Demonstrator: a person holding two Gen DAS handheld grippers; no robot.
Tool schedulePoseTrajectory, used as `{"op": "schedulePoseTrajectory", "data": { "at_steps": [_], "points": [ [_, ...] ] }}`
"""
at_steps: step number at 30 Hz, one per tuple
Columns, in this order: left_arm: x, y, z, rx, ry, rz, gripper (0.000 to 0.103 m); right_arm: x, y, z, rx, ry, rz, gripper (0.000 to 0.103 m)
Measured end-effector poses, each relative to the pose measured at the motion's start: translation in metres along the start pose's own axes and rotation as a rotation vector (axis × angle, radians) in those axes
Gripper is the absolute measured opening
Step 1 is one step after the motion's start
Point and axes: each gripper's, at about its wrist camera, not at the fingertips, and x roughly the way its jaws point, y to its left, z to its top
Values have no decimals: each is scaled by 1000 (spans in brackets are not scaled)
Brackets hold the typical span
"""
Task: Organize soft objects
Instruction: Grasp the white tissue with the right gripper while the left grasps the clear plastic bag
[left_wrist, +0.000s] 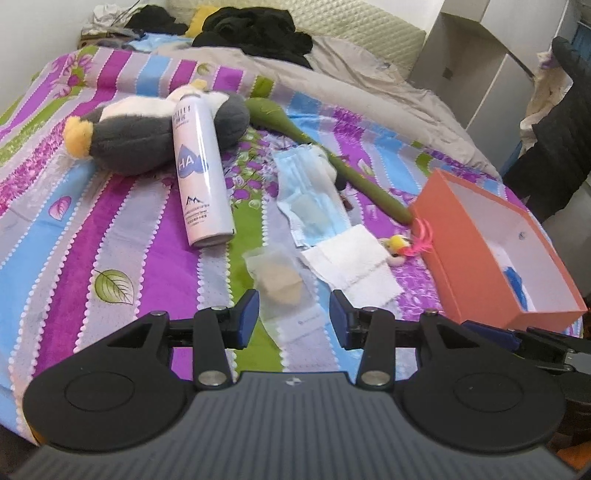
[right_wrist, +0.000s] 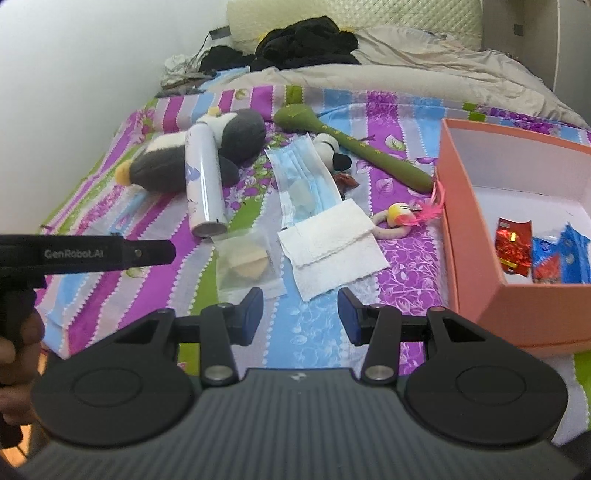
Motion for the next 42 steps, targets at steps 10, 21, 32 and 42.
{"op": "schedulePoseTrajectory", "data": {
  "at_steps": [10, 21, 32, 42],
  "points": [
    [67, 22, 2, -81, 86, -28, 57, 51, -7, 11, -21, 68, -20, 47],
    [126, 38, 6, -135, 134, -7, 56, 111, -22, 30, -129, 98, -88, 68],
    [155, 48, 2, -174, 131, -42, 38, 167, -25, 24, -158, 186, -73, 80],
    [157, 44, -2, -208, 109, -24, 14, 160, -14, 28, -224, 194, -81, 11]
  ]
}}
